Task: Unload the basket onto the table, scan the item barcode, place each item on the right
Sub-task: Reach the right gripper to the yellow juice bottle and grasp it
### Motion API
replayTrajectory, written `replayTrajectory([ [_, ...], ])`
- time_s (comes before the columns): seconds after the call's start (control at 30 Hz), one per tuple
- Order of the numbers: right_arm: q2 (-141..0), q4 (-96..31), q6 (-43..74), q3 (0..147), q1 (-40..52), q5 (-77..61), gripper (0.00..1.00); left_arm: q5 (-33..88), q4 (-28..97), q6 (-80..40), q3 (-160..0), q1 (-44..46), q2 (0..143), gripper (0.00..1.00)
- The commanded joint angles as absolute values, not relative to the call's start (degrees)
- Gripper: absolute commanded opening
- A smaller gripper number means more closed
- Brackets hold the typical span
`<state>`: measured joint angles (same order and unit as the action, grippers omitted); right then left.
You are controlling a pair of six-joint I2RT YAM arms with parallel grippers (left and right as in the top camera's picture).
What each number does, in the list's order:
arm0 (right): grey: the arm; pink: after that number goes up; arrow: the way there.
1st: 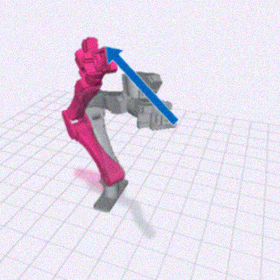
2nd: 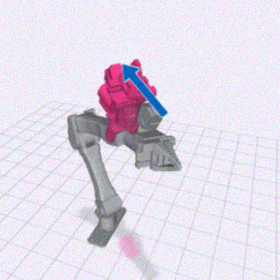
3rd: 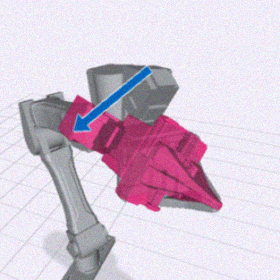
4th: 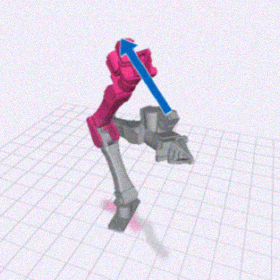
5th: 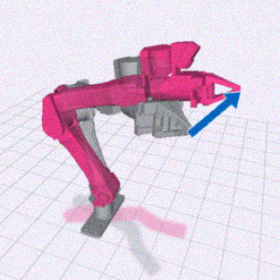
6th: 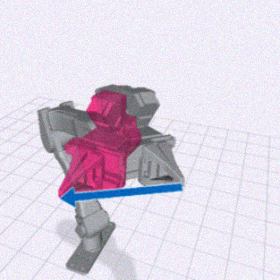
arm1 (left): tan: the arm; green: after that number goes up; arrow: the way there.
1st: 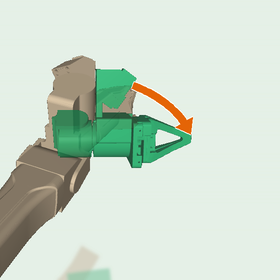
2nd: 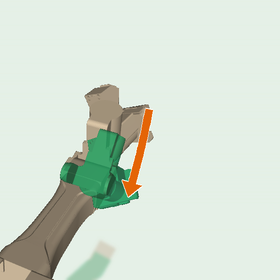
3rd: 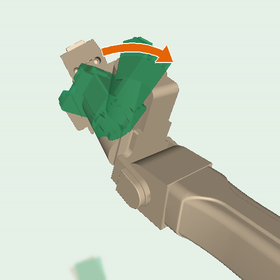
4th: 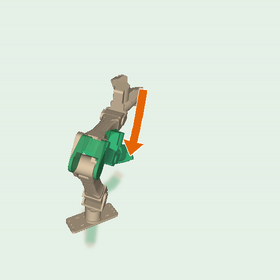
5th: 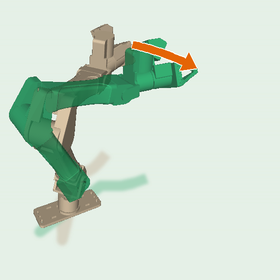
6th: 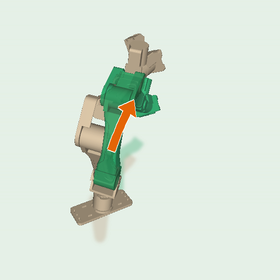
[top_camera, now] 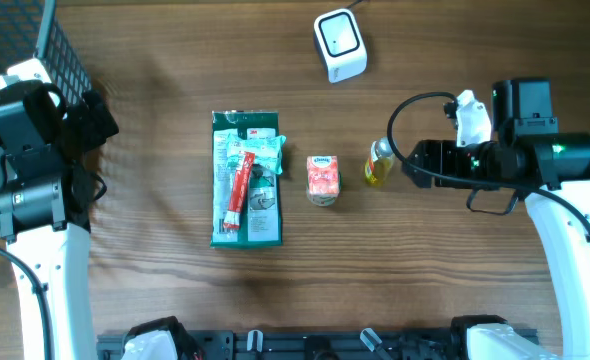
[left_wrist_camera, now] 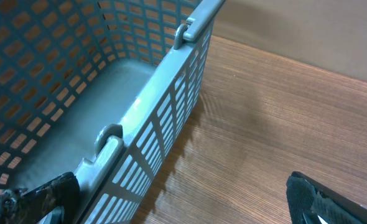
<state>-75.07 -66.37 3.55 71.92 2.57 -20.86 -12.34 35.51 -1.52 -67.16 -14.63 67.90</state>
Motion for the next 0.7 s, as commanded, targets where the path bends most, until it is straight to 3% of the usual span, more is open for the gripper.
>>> replayTrajectory([
  [0.0, -75.7, -64.1, 7.1, 71.7, 5.3, -14.2, 0.76, -9.5, 38.9, -3.8, -64.2, -14.9, 70.2, 1.0],
  [0.27, -78.2, -57.9, 17.4, 71.7, 18.4, 3.6, 0.83, -9.5, 38.9, -3.8, -64.2, -14.9, 70.2, 1.0],
  [0.67, -92.3, -50.1, 18.1, 71.7, 20.6, 3.5, 0.85, -9.5, 38.9, -3.8, -64.2, -14.9, 70.2, 1.0],
])
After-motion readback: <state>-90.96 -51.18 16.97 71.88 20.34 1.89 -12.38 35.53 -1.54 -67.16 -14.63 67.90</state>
